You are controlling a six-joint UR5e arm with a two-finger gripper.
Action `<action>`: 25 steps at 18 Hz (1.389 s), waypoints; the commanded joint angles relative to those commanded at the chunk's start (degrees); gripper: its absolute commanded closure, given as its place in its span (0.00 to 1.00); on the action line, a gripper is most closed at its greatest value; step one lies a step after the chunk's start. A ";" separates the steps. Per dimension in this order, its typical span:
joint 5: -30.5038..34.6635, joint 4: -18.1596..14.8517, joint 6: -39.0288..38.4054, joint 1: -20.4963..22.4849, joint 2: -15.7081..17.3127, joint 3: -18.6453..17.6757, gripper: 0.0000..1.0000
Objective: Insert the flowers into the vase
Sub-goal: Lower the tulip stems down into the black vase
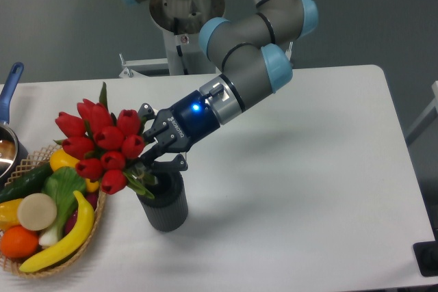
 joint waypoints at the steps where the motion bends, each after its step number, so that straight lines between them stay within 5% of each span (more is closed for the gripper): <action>1: 0.00 0.00 0.09 0.26 -0.09 0.00 0.72; 10: 0.44 0.09 2.46 1.58 -2.90 0.09 0.62; 16: 0.53 0.09 2.90 1.67 -3.17 0.09 0.27; 22: 1.49 0.18 2.99 1.67 -3.25 0.35 0.02; 25: 5.27 0.26 2.90 1.67 -2.99 0.35 0.00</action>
